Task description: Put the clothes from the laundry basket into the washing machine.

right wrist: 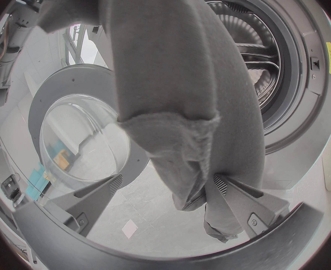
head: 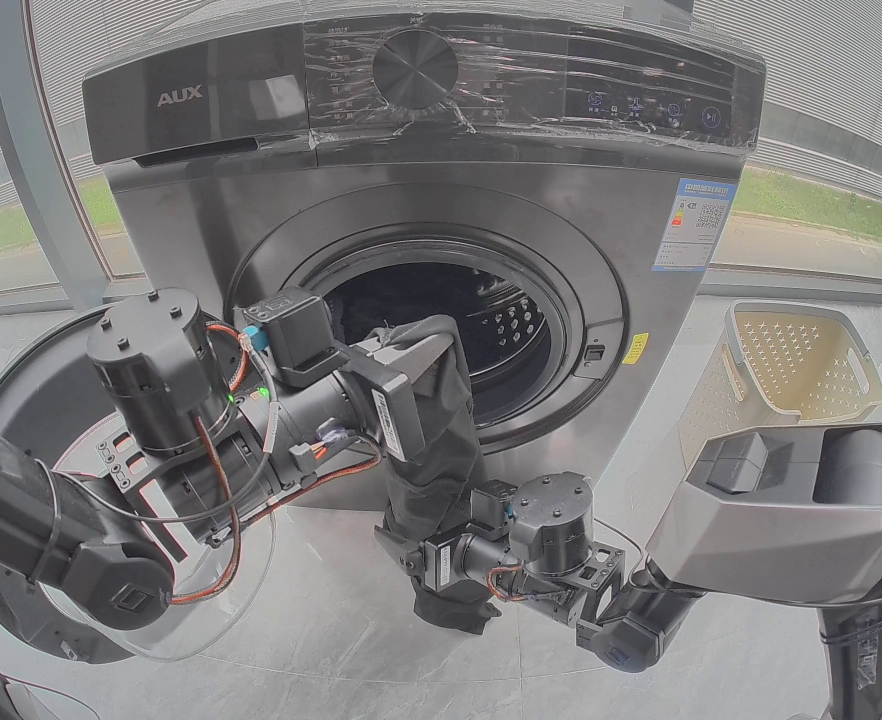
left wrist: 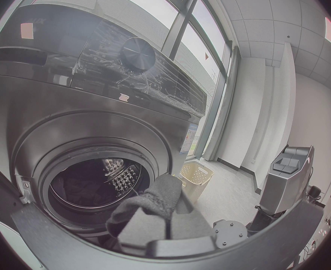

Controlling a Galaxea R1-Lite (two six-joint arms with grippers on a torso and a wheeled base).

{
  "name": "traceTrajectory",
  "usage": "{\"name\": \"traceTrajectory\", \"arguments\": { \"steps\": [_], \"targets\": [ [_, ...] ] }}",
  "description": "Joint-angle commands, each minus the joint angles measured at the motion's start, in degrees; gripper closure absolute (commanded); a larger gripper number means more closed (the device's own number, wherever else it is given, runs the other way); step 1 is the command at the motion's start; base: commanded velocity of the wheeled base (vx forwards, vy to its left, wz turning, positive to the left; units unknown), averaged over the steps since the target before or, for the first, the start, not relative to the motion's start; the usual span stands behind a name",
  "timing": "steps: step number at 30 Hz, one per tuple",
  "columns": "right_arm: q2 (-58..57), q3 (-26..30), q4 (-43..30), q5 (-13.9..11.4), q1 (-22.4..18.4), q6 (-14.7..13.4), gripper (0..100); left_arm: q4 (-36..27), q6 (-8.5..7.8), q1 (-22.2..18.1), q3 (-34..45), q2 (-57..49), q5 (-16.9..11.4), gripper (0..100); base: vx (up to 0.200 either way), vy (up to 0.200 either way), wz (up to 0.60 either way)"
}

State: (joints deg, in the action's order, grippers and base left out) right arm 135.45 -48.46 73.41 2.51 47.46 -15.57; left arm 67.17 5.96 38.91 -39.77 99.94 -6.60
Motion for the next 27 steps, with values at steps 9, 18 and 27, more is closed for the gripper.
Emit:
{"name": "traceTrajectory", "arguments": {
  "steps": [9,18,27],
  "targets": [
    [2.98,-3.66,1.12,2.32,-0.79,0.1,100,0.07,0.37,0.02,1.01,-0.27,0.0,100,0.0,0.0,0.0],
    [-0.19,-0.5,1.73,3.11,-1.05,0.1,100,0.07,0.28,-0.68,1.36,0.17,0.09,100,0.0,0.0,0.0],
    [-15.04,11.98,1.82,2.23,0.79,0.36,100,0.07,0.28,-2.61,1.62,1.49,1.15,0,0.0,0.0,0.0]
  ]
}}
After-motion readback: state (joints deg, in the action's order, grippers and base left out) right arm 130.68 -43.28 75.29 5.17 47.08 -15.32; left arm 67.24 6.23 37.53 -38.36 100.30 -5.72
